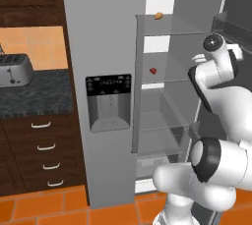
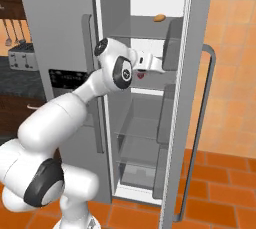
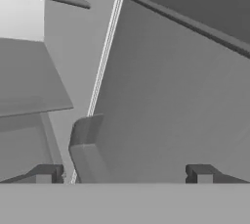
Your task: Take the strawberry from the fridge and place it on top of the pancake, located on the dining counter.
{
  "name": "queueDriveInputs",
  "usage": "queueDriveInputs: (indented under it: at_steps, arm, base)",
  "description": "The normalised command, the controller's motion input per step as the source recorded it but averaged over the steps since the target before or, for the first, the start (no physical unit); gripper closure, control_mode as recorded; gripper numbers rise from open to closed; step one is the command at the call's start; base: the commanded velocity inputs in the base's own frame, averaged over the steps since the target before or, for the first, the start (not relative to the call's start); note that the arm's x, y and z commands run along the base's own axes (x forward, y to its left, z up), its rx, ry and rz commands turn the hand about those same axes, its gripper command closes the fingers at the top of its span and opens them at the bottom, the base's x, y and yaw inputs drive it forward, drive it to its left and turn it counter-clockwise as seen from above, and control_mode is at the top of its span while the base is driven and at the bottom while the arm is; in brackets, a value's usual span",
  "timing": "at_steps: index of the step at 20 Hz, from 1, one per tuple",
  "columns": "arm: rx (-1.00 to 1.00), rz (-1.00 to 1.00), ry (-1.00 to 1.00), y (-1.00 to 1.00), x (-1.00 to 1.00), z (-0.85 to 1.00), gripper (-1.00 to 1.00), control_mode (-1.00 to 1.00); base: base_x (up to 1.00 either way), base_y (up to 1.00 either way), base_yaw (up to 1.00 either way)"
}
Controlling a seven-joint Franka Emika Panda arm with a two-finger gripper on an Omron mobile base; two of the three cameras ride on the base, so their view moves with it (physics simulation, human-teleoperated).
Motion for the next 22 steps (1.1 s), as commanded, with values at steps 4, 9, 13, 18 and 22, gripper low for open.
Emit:
queueDriveInputs:
  at_steps: [4,9,13,18,22]
  arm:
    - [0.12,0.04,-0.09,-0.9,-0.08,0.04,-1.0,-1.0]
    - [0.09,0.13,-0.05,-0.16,-0.64,0.0,-1.0,-1.0]
    - [0.06,0.16,0.0,0.72,-0.87,-0.06,-1.0,-1.0]
    - [0.11,0.14,0.0,0.92,-0.69,-0.14,-1.0,-1.0]
    - [0.11,0.13,0.0,0.98,-0.64,-0.11,-1.0,-1.0]
  base:
    - [0.0,0.0,0.0]
    - [0.0,0.0,0.0]
    - [0.0,0.0,0.0]
    - [0.0,0.0,0.0]
    - [0.0,0.0,0.0]
